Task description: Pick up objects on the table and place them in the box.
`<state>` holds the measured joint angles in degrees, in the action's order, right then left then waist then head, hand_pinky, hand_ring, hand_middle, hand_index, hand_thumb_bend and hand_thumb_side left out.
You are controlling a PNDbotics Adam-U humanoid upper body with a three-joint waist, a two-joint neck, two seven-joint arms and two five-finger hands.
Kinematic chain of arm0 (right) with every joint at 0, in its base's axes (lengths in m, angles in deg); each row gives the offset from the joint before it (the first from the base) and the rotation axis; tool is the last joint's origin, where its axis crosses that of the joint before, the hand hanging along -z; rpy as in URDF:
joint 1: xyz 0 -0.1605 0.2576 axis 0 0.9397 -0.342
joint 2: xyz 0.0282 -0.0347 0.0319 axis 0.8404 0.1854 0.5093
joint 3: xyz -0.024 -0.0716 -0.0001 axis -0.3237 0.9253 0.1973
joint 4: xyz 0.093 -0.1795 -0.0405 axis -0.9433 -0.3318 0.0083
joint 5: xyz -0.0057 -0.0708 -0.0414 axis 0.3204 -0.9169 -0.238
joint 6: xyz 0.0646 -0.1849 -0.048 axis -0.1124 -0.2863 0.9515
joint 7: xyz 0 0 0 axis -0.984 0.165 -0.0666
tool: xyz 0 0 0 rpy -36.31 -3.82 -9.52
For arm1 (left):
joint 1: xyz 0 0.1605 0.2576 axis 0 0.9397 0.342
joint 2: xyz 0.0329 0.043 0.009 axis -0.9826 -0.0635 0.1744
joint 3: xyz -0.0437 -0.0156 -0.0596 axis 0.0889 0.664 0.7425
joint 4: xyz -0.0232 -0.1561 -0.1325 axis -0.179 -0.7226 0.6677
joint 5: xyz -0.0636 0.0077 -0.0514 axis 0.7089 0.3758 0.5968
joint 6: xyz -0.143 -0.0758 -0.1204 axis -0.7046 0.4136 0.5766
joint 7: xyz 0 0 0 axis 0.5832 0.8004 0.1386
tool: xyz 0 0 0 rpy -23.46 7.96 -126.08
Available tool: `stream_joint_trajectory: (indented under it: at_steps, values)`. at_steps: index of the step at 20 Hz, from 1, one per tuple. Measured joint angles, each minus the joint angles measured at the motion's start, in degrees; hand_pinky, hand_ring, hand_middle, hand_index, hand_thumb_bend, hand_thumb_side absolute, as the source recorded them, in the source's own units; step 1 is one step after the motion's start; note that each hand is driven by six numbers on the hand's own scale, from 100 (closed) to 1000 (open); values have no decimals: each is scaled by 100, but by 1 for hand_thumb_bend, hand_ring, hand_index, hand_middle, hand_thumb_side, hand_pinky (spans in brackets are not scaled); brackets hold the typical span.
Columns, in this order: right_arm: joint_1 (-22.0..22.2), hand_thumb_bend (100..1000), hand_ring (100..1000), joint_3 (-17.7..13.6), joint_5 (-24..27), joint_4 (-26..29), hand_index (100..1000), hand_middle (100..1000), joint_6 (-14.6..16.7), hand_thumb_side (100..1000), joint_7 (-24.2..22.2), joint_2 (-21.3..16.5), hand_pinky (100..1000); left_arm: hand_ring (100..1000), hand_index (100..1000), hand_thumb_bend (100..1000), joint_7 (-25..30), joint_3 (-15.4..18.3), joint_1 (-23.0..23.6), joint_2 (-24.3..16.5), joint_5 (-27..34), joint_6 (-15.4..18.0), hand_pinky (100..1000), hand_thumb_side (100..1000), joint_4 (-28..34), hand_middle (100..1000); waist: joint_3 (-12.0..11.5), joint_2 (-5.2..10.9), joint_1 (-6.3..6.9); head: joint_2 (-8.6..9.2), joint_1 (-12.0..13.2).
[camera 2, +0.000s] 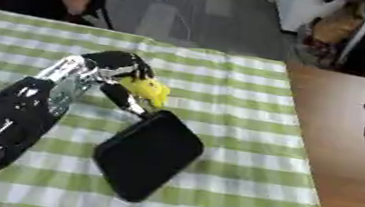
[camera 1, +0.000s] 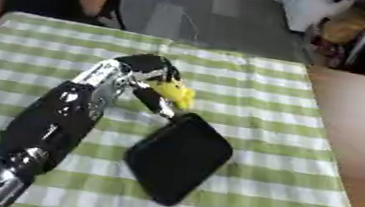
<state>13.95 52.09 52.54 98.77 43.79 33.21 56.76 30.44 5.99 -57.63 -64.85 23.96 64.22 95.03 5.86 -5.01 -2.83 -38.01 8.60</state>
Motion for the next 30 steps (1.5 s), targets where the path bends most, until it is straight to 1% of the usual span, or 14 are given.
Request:
stream_joint_trajectory:
  at_steps: [7,8,11,16,17,23,27,29,30]
  values:
    - [-19,644,705,8,3,0,912,781,11,1000,-12,12,592,640,846,815,-139,2,-35,0,-157,-16,571,608,-24,688,32,-34,-11,47,4]
    - [-20,644,705,14,4,0,912,781,12,1000,-13,20,592,636,844,800,-160,4,-55,0,-191,-21,568,602,-38,684,33,-36,-12,49,5]
    - [-22,645,705,25,5,0,912,781,12,1000,-14,28,593,634,843,797,-238,37,-62,0,-291,-37,567,602,-86,686,37,-57,-26,52,46]
    - [-25,645,705,30,11,0,912,781,13,1000,-16,30,593,637,840,755,-375,72,-111,0,-434,-46,568,600,-136,691,48,-68,-39,52,51]
    - [-27,645,705,30,12,0,912,781,14,1000,-16,30,593,637,841,767,-401,73,-111,0,-464,-51,568,601,-140,690,53,-69,-39,53,51]
    - [-51,646,705,31,47,0,912,781,24,1000,-29,44,593,640,838,753,-495,112,-156,0,-656,-96,571,599,-218,691,72,-93,-43,80,58]
    - [-52,646,705,32,55,0,912,781,32,1000,-40,45,593,634,835,739,-539,145,-159,0,-769,-114,567,594,-295,684,72,-103,-49,91,74]
    - [-52,646,705,32,55,0,912,781,33,1000,-40,45,593,617,823,709,-558,151,-161,0,-812,-124,557,587,-320,663,76,-104,-56,91,80]
    - [-54,646,705,32,56,0,912,781,33,999,-41,46,593,614,821,714,-579,160,-162,0,-836,-126,553,582,-324,661,81,-105,-62,91,83]
